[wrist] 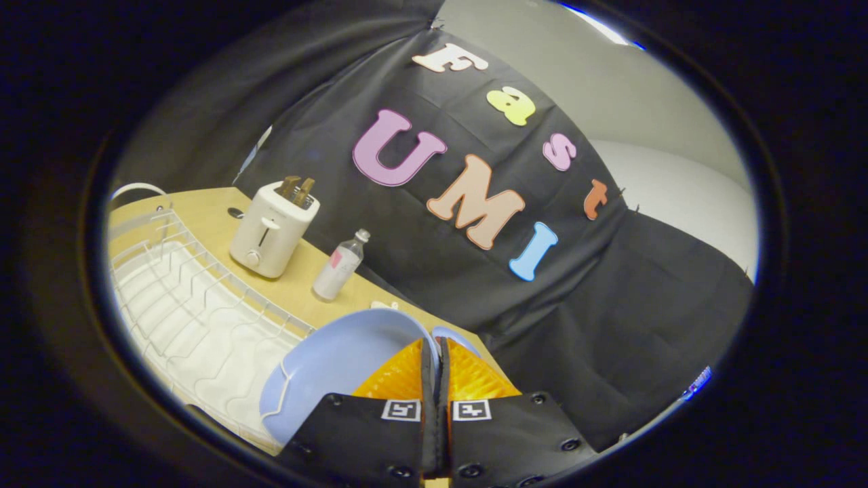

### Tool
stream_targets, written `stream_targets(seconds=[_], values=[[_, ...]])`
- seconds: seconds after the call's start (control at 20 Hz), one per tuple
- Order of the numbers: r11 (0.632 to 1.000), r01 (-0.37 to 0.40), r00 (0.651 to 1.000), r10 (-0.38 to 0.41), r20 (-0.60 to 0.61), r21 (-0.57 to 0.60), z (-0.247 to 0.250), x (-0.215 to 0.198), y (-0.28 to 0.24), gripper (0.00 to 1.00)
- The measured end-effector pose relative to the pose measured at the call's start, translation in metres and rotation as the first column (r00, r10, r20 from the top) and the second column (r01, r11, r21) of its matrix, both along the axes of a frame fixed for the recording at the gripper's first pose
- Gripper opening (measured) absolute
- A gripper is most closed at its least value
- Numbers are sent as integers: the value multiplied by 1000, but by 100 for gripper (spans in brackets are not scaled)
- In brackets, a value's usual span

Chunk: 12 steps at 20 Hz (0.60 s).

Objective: Take the plate from the dish rack, then take the spoon from the basket and place it into the plate.

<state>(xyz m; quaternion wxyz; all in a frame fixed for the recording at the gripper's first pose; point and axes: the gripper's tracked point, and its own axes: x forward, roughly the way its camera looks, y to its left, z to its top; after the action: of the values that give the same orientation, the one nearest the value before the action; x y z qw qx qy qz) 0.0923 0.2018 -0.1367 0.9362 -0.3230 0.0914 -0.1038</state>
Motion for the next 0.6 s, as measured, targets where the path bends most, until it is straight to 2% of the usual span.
stream_targets(seconds=[0.6], values=[[996, -48, 999, 47, -14, -75, 19, -1, 22, 3]])
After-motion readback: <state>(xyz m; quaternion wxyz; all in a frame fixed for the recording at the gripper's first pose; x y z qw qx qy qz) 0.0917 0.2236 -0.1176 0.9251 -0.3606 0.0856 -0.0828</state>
